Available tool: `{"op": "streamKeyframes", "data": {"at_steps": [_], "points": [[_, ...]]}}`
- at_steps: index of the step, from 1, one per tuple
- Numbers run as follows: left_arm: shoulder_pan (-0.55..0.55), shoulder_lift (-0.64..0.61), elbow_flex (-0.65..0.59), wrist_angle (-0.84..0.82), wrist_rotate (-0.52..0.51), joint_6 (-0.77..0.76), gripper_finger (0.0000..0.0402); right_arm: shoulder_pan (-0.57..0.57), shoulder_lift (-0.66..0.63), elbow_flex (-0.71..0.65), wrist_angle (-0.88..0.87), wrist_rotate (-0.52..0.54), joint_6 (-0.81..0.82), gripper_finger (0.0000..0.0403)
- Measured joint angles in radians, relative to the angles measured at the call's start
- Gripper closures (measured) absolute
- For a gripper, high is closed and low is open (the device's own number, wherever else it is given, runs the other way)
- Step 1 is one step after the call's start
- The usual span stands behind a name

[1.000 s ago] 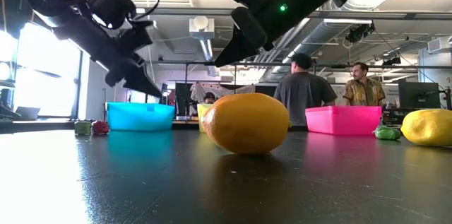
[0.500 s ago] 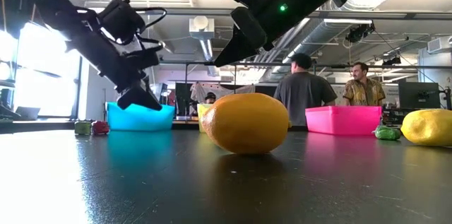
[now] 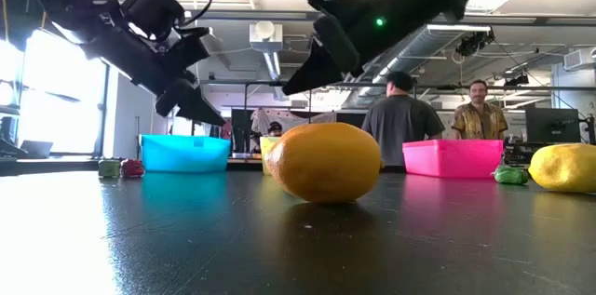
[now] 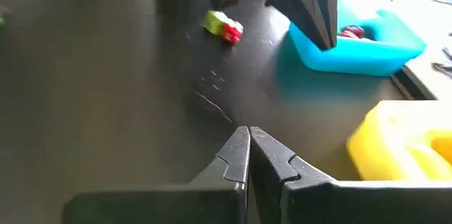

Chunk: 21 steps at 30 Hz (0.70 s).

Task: Sort produce into baskets
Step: Put the green bell pepper into the pink bin

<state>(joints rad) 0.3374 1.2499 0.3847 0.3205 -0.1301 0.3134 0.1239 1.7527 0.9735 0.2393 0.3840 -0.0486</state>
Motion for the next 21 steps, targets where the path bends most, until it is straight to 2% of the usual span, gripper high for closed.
{"op": "streamKeyframes", "data": {"at_steps": [6, 14, 21], "points": [[-0.001, -0.001, 0.000, -0.009, 0.112, -0.024, 0.0392, -0.002, 0.000, -0.086, 0.139, -0.027, 0.023, 0.0403], [-0.055, 0.003, -0.005, 0.002, 0.120, -0.014, 0.0392, -0.002, 0.000, -0.106, 0.096, -0.028, 0.103, 0.0403], [-0.120, 0.003, -0.152, 0.314, 0.175, -0.060, 0.0392, 0.011, 0.000, -0.106, 0.072, -0.056, 0.155, 0.0391]]}}
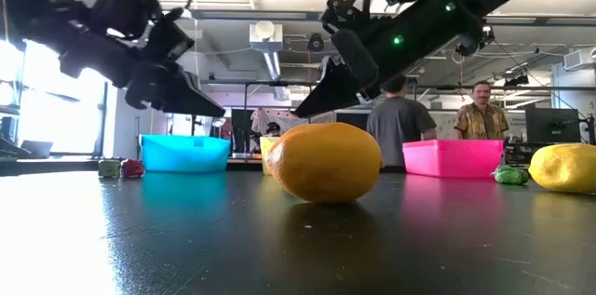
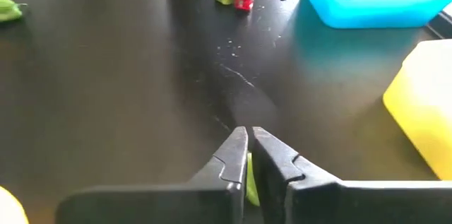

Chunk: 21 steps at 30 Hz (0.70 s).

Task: Sort produce into baskets
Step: Put the green bell pepper into the pink bin

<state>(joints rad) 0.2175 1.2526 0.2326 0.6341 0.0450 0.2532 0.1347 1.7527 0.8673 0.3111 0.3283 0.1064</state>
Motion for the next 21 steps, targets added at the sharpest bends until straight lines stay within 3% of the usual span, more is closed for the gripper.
{"op": "streamKeyframes", "data": {"at_steps": [4, 14, 21], "points": [[-0.037, 0.000, -0.060, 0.102, 0.002, -0.043, 0.0392, 0.017, 0.000, 0.001, 0.000, 0.004, 0.017, 0.0357], [-0.131, 0.000, -0.090, 0.112, -0.006, -0.087, 0.0392, 0.066, 0.004, 0.001, -0.036, 0.070, 0.045, 0.0231], [-0.136, 0.000, -0.090, 0.119, -0.054, -0.078, 0.0392, 0.042, 0.040, 0.045, -0.109, 0.098, 0.017, 0.0199]]}}
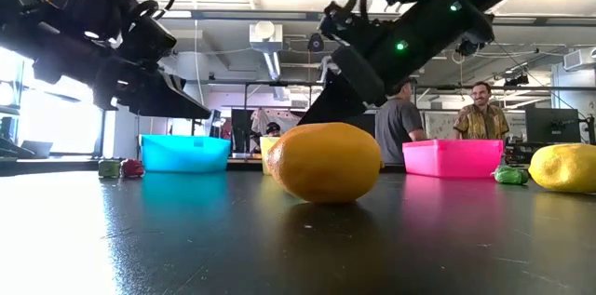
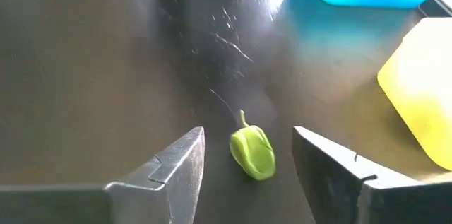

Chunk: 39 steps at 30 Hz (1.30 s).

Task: Sort produce into baskets
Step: Put the green bell pepper into the pink bin

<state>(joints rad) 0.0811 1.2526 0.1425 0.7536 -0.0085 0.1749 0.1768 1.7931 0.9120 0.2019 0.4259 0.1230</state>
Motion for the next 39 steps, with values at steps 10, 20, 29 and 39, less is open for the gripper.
{"op": "streamKeyframes", "data": {"at_steps": [10, 20, 29, 39], "points": [[0.000, 0.000, 0.000, -0.008, -0.011, 0.002, 0.0392, -0.066, 0.054, 0.151, -0.219, -0.052, -0.058, 0.0196], [0.000, 0.000, 0.000, -0.030, -0.011, -0.009, 0.0392, -0.143, 0.117, 0.171, -0.238, -0.212, -0.129, 0.0196], [0.000, 0.000, 0.000, -0.039, -0.011, -0.017, 0.0392, -0.151, 0.158, 0.170, -0.235, -0.247, -0.150, 0.0203], [0.000, 0.000, 0.000, -0.039, -0.015, -0.018, 0.0392, -0.155, 0.158, 0.188, -0.125, -0.119, 0.094, 0.0204]]}}
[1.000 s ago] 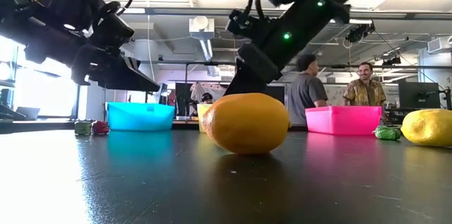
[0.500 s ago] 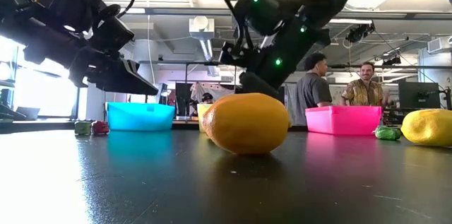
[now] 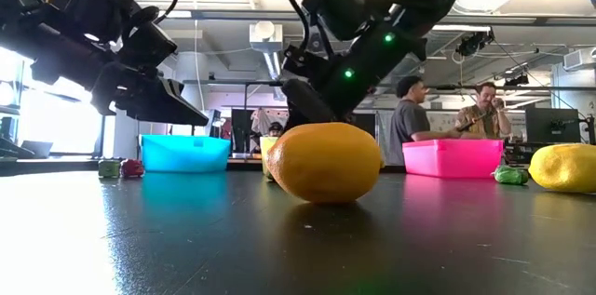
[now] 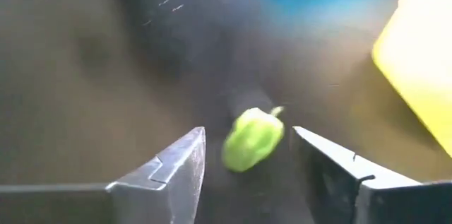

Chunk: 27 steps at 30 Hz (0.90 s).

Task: Sort produce into baskets
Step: Put the green bell pepper into the pink bin

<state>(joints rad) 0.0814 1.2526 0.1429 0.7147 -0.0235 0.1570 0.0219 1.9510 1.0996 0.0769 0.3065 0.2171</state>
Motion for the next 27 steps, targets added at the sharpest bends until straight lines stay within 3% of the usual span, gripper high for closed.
{"op": "streamKeyframes", "data": {"at_steps": [3, 7, 14, 18, 27], "points": [[0.000, 0.000, 0.000, 0.000, 0.000, 0.000, 0.0392, 0.004, 0.000, 0.000, -0.006, 0.059, 0.084, 0.0184], [0.000, 0.000, 0.000, 0.000, 0.000, -0.001, 0.0392, 0.011, 0.026, 0.001, 0.017, 0.061, 0.148, 0.0165], [0.000, 0.000, 0.001, -0.007, -0.004, -0.011, 0.0392, 0.014, 0.098, 0.001, 0.112, 0.084, 0.149, 0.0174], [0.000, 0.000, 0.001, -0.009, -0.014, -0.015, 0.0392, 0.013, 0.104, 0.001, 0.122, 0.113, 0.149, 0.0213], [0.000, 0.000, 0.001, -0.015, -0.014, -0.015, 0.0392, 0.013, 0.098, 0.001, 0.118, 0.108, 0.109, 0.0342]]}}
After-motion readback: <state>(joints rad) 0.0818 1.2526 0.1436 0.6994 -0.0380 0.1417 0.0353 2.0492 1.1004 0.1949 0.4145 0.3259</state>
